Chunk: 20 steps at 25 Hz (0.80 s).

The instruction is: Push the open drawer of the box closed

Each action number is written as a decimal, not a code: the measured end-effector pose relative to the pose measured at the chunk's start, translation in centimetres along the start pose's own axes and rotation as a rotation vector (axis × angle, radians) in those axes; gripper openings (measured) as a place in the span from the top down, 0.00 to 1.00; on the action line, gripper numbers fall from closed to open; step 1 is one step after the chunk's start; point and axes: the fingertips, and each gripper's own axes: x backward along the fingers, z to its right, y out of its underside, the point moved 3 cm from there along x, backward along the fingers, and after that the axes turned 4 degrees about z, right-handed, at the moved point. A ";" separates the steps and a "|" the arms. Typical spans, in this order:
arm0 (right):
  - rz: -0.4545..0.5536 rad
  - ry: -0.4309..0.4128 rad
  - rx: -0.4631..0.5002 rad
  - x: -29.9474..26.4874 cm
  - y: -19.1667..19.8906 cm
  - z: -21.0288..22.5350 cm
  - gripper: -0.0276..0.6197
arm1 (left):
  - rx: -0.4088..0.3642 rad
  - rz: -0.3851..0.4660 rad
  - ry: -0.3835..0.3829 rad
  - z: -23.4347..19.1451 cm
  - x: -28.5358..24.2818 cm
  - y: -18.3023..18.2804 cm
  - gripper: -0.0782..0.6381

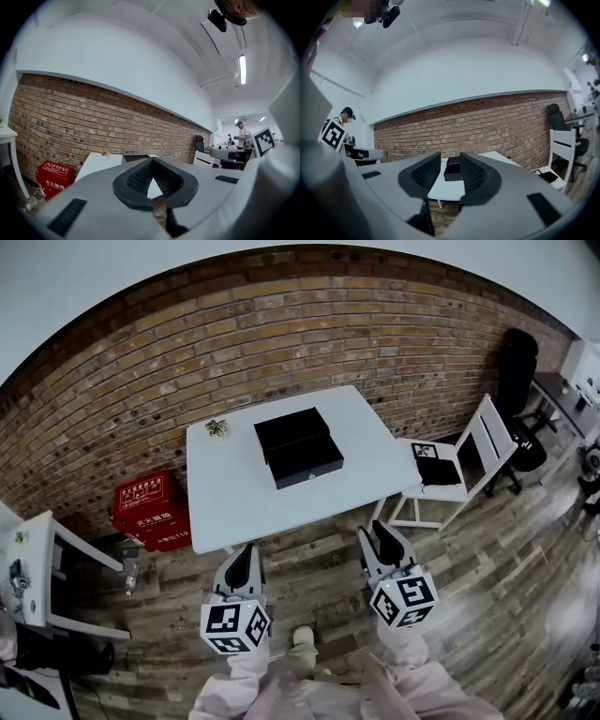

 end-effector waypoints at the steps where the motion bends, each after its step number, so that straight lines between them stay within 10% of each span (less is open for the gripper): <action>1: -0.010 0.002 -0.002 -1.0 0.3 0.1 0.78 | 0.004 -0.004 0.000 -0.6 -0.8 0.0 0.90; 20: -0.108 0.060 -0.021 -14.6 4.6 3.1 0.78 | 0.082 -0.141 0.053 -8.0 -13.3 3.3 0.90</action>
